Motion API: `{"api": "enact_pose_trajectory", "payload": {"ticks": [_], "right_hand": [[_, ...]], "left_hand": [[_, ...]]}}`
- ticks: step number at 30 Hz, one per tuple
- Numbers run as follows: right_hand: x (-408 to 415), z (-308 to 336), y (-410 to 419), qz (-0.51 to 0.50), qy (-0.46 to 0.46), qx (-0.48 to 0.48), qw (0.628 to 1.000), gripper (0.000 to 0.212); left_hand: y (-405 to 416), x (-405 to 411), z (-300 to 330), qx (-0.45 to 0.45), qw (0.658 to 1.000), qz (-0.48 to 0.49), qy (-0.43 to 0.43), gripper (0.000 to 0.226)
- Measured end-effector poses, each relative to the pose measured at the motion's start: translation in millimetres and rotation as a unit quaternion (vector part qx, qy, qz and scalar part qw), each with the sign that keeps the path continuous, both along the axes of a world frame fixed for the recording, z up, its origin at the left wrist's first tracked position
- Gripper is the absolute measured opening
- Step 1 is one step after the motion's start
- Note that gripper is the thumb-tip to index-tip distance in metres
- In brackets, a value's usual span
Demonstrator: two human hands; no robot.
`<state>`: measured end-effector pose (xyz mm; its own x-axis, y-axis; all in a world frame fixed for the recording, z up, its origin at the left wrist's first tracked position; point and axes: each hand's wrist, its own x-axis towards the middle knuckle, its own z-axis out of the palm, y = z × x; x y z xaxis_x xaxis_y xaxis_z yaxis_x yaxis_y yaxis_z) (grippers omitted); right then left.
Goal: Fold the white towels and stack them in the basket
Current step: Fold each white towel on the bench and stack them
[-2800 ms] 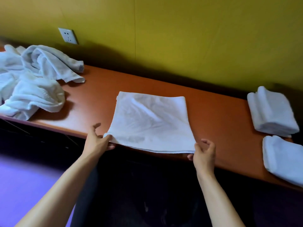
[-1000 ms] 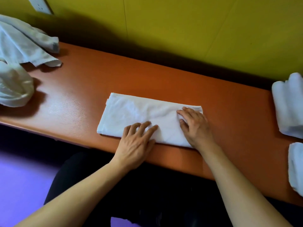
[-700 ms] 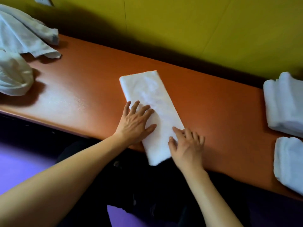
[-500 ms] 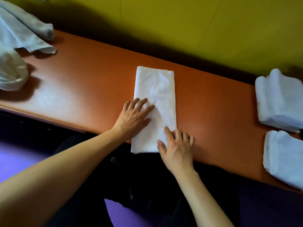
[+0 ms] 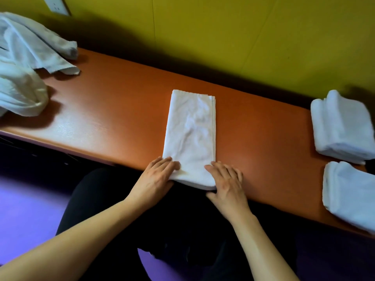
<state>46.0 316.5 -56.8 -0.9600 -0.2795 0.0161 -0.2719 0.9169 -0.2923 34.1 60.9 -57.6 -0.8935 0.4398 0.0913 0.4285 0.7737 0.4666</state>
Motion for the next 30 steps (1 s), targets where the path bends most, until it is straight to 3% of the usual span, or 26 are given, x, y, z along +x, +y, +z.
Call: {"api": "enact_pose_trajectory", "payload": {"ticks": [4, 7, 9, 12, 16, 19, 22, 27, 30], "right_hand": [[0, 4, -2, -0.018, 0.03, -0.123, 0.992, 0.042], [8, 17, -10, -0.121, -0.061, -0.289, 0.948, 0.021], [12, 24, -15, -0.138, -0.113, -0.369, 0.912, 0.008], [11, 31, -22, -0.13, -0.066, -0.422, 0.895, 0.024], [-15, 30, -35, -0.161, -0.024, -0.433, 0.886, 0.025], [-48, 32, -42, -0.21, 0.005, -0.42, 0.883, 0.016], [-74, 33, -43, -0.238, 0.021, -0.41, 0.88, 0.014], [-96, 17, -47, -0.307, -0.008, -0.301, 0.903, 0.022], [-94, 9, -49, -0.37, -0.04, -0.254, 0.893, 0.028]], "left_hand": [[-7, 10, 30, 0.149, 0.981, 0.1, -0.077, 0.026], [-12, 17, 35, 0.251, 0.935, 0.204, -0.143, 0.005], [-15, 17, 37, 0.277, 0.926, 0.209, -0.149, 0.022], [-11, 10, 49, 0.317, 0.916, 0.199, -0.14, 0.021], [-6, -20, 61, 0.352, 0.897, 0.226, -0.143, 0.014], [-7, -49, 63, 0.394, 0.858, 0.261, -0.2, 0.06], [-9, -69, 60, 0.327, 0.898, 0.234, -0.178, 0.082], [-2, -78, 32, 0.192, 0.939, 0.267, -0.097, 0.066], [2, -71, 19, 0.143, 0.924, 0.341, -0.095, 0.045]]}}
